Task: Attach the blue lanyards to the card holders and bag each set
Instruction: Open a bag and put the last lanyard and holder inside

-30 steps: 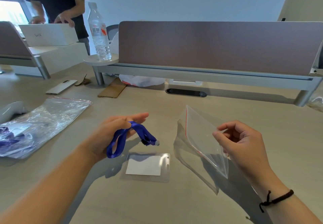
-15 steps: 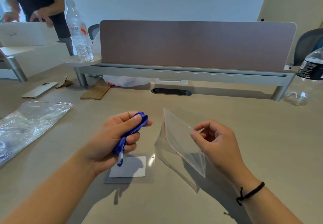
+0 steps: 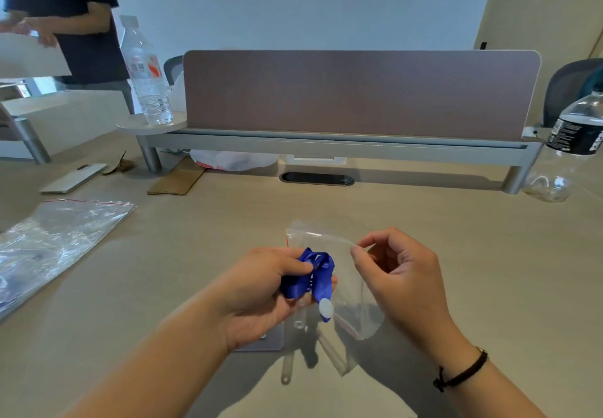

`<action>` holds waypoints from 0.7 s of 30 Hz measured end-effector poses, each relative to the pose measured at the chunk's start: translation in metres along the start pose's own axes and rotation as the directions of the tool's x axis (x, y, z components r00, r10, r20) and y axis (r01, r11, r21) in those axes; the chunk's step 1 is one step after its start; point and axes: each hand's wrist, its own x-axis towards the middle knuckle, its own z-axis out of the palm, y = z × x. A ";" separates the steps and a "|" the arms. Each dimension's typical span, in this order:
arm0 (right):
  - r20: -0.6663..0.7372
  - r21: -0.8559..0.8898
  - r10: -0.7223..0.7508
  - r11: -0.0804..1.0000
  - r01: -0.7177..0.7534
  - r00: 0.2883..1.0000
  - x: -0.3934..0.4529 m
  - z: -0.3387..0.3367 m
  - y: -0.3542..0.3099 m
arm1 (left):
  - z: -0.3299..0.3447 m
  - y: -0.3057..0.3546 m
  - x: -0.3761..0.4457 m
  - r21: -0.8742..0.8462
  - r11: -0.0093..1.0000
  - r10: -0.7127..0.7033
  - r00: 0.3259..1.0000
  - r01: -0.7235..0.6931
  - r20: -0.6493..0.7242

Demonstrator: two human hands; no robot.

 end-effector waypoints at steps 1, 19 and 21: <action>-0.007 0.003 -0.011 1.000 0.011 1.000 -0.001 0.001 -0.001 | 0.002 -0.001 0.002 -0.049 0.999 -0.001 1.000 0.002 0.013; -0.180 0.009 0.088 0.996 -0.088 0.980 0.011 -0.013 0.009 | -0.015 0.023 0.002 0.063 0.981 0.183 0.982 -0.185 0.035; -0.166 0.018 0.096 0.995 -0.094 0.981 0.010 -0.012 0.009 | -0.039 0.023 -0.004 0.419 0.867 0.294 0.956 -0.270 0.008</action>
